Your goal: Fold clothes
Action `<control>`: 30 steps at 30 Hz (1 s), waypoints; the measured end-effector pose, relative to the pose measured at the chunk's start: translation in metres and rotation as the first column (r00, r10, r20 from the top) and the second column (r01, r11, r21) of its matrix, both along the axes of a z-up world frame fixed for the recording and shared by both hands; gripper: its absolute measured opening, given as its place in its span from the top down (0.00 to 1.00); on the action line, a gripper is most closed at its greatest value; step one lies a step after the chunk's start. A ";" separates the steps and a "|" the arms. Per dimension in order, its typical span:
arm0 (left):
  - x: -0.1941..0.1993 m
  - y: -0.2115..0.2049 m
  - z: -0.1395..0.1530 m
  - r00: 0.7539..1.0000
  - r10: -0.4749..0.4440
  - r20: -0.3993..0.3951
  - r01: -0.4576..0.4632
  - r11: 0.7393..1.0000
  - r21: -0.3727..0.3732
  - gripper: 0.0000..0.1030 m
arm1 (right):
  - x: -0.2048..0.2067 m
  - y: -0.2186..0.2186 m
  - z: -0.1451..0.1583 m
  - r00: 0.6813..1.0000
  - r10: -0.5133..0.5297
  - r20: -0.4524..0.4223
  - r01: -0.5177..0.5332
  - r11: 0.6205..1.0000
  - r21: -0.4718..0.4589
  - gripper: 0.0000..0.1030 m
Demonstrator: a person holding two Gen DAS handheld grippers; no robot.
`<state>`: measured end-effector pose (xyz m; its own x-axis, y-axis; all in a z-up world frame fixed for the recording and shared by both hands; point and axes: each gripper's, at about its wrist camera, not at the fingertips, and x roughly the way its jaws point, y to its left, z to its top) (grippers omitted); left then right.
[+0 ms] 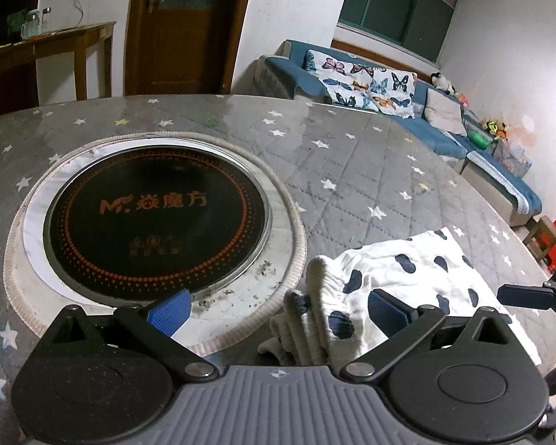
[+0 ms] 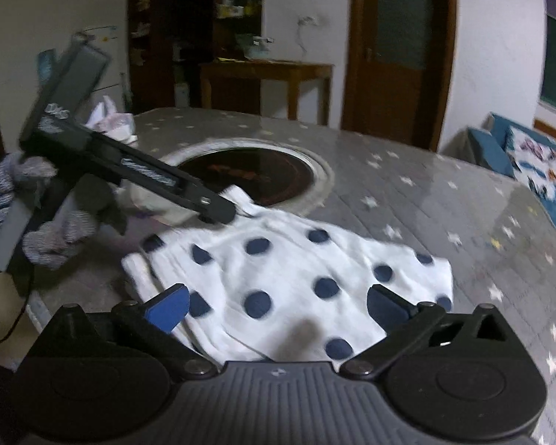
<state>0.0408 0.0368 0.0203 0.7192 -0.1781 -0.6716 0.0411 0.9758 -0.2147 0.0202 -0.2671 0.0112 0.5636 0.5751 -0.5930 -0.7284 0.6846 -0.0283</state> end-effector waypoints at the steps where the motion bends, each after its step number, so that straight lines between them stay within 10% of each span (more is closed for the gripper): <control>1: 0.000 0.001 0.000 1.000 0.003 -0.001 -0.003 1.000 -0.002 0.00 | -0.002 0.004 0.001 1.000 0.020 0.008 -0.020 1.000 -0.005 0.00; 14: -0.006 0.007 0.000 0.999 0.044 -0.032 -0.044 0.999 -0.014 0.00 | -0.042 0.074 -0.015 0.944 0.310 0.110 -0.277 0.930 -0.242 0.02; 30: -0.014 0.031 -0.009 0.982 0.100 -0.160 -0.145 0.945 -0.294 0.00 | -0.057 0.103 -0.035 0.899 0.387 0.206 -0.284 0.872 -0.400 0.55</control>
